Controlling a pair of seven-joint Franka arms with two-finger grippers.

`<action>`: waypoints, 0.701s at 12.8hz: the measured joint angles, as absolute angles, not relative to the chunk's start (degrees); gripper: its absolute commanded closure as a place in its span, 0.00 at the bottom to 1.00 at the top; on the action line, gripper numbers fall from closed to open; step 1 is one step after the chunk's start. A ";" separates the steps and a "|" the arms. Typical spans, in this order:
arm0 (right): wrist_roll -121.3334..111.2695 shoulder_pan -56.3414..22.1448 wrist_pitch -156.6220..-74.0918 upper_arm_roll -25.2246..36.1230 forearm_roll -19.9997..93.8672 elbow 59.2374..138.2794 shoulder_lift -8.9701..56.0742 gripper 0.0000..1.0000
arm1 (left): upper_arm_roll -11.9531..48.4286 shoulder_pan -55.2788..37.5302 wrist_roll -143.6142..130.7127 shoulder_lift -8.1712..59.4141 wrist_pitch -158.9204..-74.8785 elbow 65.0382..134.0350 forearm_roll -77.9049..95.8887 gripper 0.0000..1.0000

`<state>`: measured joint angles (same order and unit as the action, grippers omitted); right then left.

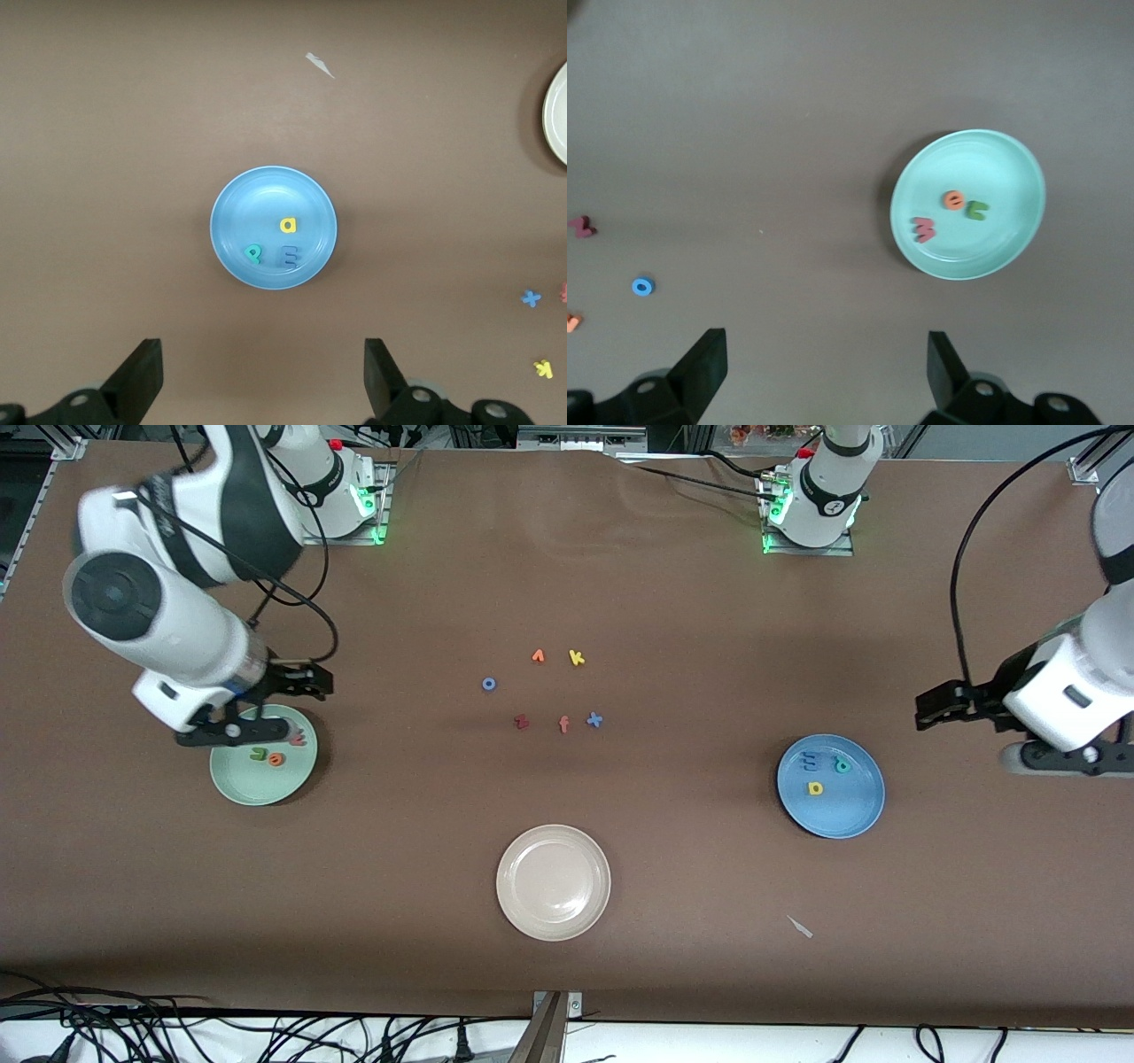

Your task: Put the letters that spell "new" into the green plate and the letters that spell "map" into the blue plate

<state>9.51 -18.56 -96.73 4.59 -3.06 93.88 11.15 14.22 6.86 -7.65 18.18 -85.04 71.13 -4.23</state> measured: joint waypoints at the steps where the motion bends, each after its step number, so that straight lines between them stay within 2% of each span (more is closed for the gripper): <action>1: 9.50 -18.21 -95.33 5.39 -3.08 93.76 9.38 0.00 | 11.41 4.87 -7.65 16.79 -85.13 72.54 -3.54 0.00; 4: 8.61 -17.79 -90.25 9.09 -3.09 91.84 5.58 0.00 | 5.88 0.81 -5.01 11.89 -89.63 81.03 -0.49 0.00; 9: -1.04 -17.26 -87.21 13.77 -3.08 89.58 4.31 0.00 | 4.26 -0.76 -3.11 3.41 -95.35 93.13 0.58 0.00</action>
<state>-1.04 -17.26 -87.21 13.77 -3.08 89.58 4.31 4.26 -0.76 -3.11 3.41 -95.35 93.13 0.58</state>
